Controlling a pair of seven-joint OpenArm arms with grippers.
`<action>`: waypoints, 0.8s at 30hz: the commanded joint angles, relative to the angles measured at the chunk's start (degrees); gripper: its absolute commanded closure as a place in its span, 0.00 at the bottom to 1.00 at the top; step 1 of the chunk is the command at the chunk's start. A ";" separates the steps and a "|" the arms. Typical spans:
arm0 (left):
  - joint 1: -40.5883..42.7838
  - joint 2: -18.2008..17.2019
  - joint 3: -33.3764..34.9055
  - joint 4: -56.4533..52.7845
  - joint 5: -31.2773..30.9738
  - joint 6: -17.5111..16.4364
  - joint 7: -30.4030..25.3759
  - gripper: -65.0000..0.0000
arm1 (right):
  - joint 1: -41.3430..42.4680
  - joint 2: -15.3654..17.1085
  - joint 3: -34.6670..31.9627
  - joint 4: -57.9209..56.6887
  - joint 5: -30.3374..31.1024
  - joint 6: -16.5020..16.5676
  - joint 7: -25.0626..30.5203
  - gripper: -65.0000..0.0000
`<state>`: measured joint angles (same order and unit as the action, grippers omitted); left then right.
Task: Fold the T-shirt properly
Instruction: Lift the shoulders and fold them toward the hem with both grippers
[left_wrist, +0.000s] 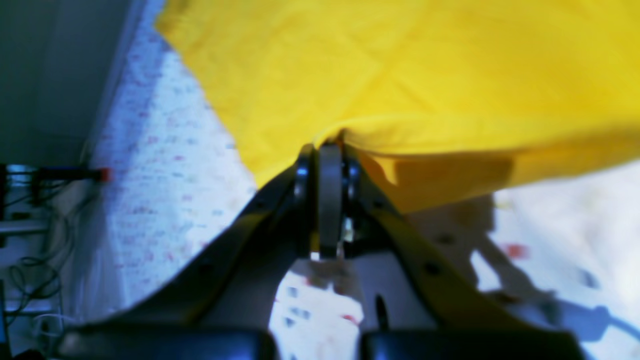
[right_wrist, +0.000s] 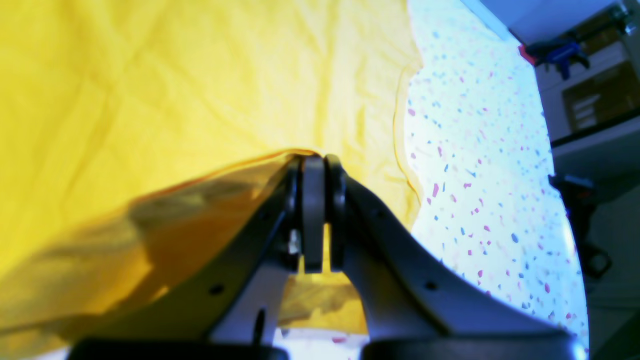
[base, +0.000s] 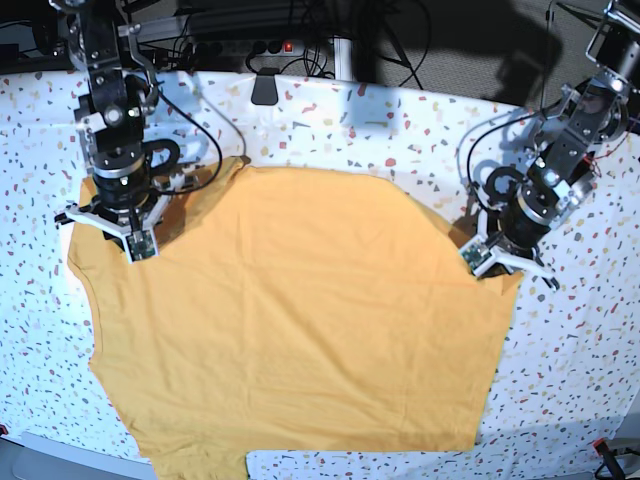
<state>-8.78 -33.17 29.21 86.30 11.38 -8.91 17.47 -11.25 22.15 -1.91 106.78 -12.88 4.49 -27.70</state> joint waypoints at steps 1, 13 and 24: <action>-1.77 -0.68 -0.57 0.66 -0.87 1.05 -0.33 1.00 | 1.81 0.00 0.39 0.94 -0.31 -0.90 1.81 1.00; -8.74 -0.66 -0.57 0.33 -9.09 7.89 2.67 1.00 | 16.04 -0.59 0.39 -9.66 3.10 -0.87 2.29 1.00; -14.45 2.16 -0.57 -12.72 -11.89 9.60 1.11 1.00 | 33.16 -0.55 0.39 -29.00 9.03 6.62 1.95 1.00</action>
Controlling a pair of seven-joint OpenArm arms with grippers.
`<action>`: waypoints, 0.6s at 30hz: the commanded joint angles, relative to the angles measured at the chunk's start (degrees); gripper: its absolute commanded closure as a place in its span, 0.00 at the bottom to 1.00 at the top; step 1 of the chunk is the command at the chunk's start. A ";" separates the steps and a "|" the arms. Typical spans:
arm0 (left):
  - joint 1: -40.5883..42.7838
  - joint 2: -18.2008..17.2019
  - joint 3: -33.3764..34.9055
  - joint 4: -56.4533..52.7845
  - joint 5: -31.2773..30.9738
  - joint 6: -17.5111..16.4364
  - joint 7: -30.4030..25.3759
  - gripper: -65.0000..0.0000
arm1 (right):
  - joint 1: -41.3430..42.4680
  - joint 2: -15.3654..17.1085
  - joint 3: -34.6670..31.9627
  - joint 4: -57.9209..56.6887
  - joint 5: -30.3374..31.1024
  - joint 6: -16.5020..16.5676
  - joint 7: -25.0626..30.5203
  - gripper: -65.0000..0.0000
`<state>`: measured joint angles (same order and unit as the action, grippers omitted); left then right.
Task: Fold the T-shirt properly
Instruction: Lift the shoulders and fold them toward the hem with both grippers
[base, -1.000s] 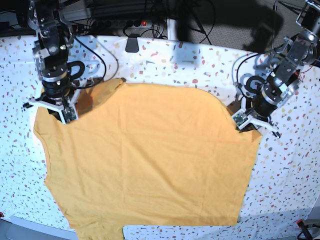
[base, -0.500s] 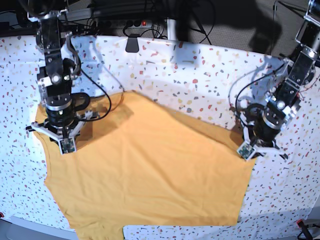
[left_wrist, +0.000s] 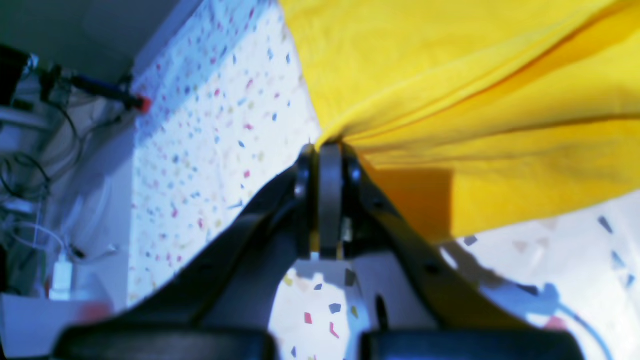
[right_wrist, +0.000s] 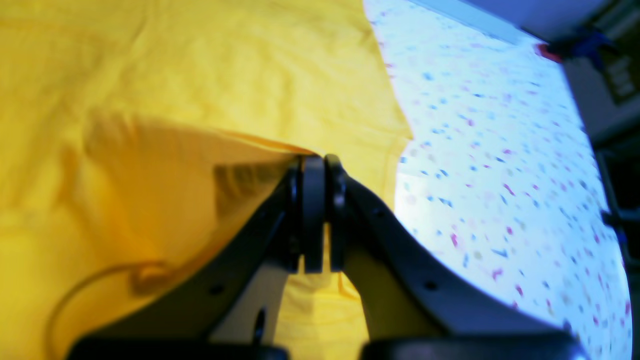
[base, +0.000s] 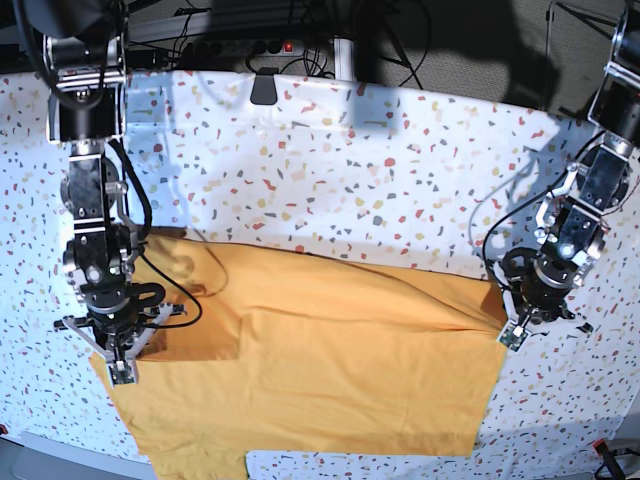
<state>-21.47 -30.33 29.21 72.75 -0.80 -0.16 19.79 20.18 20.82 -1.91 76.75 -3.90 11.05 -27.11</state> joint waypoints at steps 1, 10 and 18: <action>-1.95 -0.26 -0.57 -0.17 0.31 0.92 -2.05 1.00 | 2.78 0.79 0.39 0.15 0.04 1.64 1.01 1.00; -2.64 3.87 -0.72 -5.03 1.31 4.39 -2.45 1.00 | 11.63 0.74 0.39 -8.02 0.11 3.13 0.42 1.00; -2.51 8.57 -0.76 -8.76 7.43 10.05 -1.86 1.00 | 14.38 0.72 0.39 -14.56 1.79 3.17 0.11 1.00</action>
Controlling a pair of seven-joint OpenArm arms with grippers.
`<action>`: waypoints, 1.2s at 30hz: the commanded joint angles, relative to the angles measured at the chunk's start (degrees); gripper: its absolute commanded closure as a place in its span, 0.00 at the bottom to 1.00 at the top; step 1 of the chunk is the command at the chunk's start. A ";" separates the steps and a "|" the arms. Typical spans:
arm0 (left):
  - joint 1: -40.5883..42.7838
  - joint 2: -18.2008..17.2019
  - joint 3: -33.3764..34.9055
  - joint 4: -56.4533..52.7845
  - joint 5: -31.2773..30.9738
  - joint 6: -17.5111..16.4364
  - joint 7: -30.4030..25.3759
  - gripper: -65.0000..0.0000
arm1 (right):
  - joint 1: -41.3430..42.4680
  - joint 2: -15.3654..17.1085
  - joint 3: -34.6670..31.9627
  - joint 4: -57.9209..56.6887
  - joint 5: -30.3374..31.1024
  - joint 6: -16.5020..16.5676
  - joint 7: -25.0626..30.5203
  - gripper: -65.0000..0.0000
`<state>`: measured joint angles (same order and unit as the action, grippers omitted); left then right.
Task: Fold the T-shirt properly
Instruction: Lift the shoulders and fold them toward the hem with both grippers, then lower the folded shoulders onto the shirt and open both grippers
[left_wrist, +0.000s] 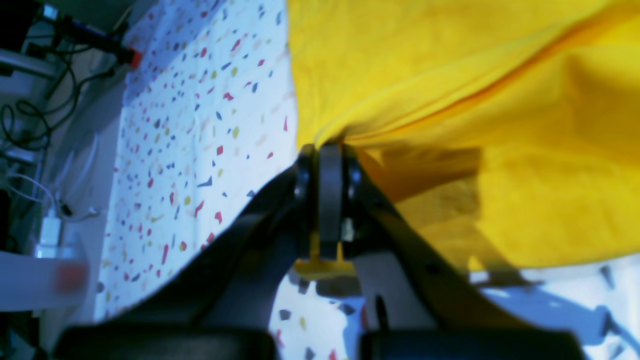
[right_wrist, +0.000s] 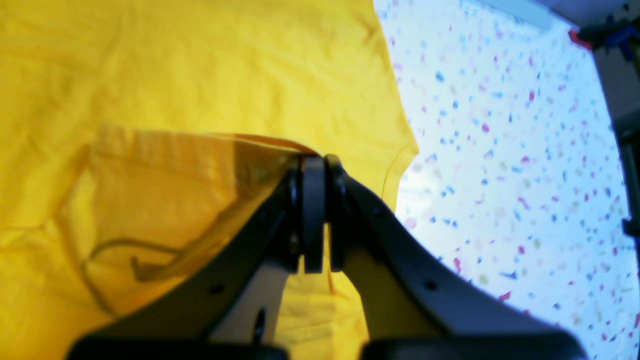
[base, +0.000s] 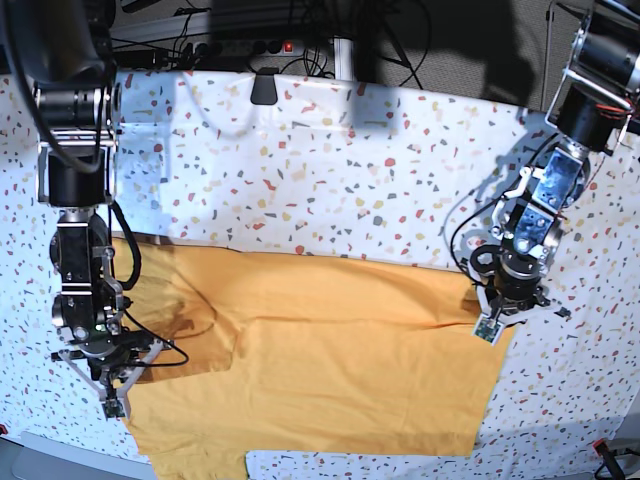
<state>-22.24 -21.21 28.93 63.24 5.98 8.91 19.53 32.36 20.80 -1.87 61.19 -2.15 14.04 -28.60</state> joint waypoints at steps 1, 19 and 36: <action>-1.81 -0.44 -0.48 0.74 0.66 0.98 -1.70 1.00 | 2.25 0.74 0.35 1.01 0.04 0.52 1.62 1.00; -2.54 -0.72 -0.48 0.07 0.44 1.01 -1.31 1.00 | 5.57 0.63 0.35 0.98 1.31 1.77 0.48 1.00; -2.51 -0.72 -0.48 0.07 0.44 0.98 -1.29 1.00 | 5.57 0.63 0.35 0.98 0.66 1.77 2.56 0.76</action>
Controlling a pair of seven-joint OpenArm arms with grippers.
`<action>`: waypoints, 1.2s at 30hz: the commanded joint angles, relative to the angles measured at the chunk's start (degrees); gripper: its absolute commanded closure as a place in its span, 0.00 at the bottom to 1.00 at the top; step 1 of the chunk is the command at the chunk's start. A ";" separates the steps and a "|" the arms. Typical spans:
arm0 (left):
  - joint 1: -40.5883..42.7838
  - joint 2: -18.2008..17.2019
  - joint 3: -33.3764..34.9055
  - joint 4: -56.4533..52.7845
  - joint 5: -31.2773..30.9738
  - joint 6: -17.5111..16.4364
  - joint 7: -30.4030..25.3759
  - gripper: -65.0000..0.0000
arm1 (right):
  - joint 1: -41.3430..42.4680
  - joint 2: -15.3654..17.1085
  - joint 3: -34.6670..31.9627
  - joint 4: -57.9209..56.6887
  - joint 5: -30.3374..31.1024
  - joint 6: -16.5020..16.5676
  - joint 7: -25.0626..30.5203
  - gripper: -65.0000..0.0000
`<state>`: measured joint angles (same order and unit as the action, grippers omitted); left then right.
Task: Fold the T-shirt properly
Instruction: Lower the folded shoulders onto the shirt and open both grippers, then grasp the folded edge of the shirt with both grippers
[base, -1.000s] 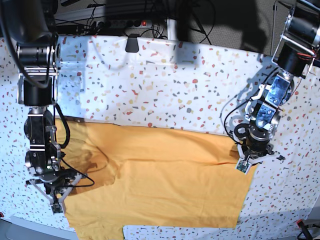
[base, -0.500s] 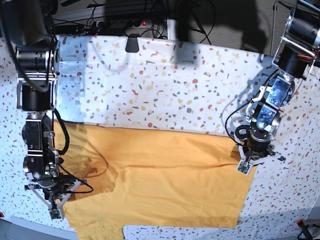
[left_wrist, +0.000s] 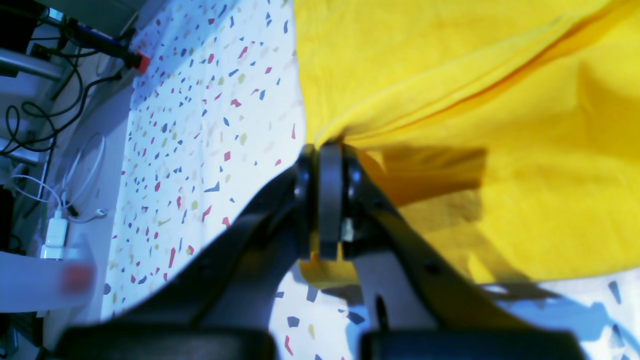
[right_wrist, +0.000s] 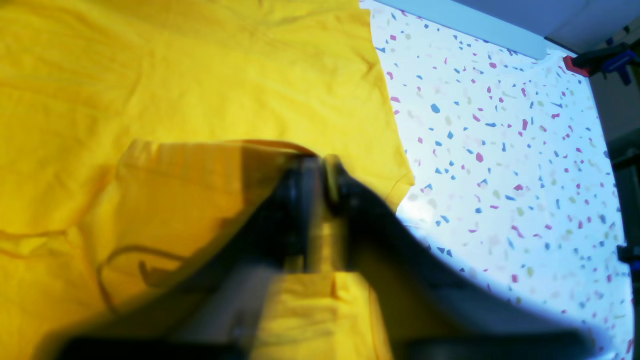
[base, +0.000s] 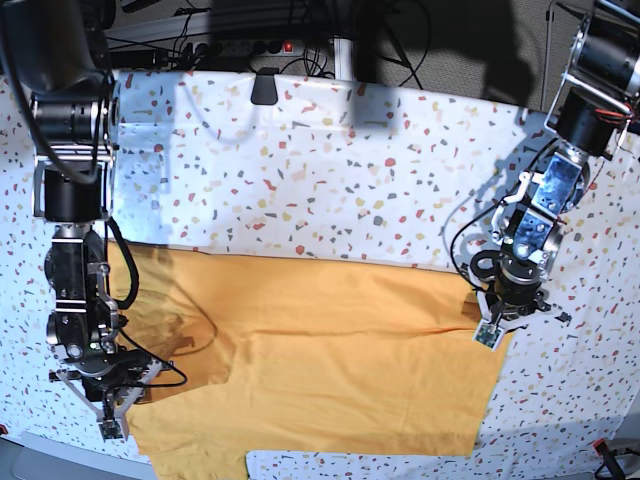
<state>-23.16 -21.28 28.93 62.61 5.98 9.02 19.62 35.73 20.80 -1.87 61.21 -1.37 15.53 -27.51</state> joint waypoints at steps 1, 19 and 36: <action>-1.60 -0.63 -0.48 0.70 0.44 0.87 -1.38 1.00 | 2.21 0.63 0.35 0.96 -0.13 0.26 1.51 0.67; -1.64 -0.66 -0.48 0.70 0.66 0.87 -1.42 1.00 | 2.21 0.61 0.35 0.96 0.11 0.24 1.29 0.57; -3.67 -0.63 -0.48 0.70 8.31 1.55 -1.33 0.61 | 2.21 0.63 0.35 0.96 2.14 0.26 -0.15 0.57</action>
<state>-25.04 -21.28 28.93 62.61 13.74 9.50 19.53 35.73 20.78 -1.87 61.21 0.69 15.53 -28.67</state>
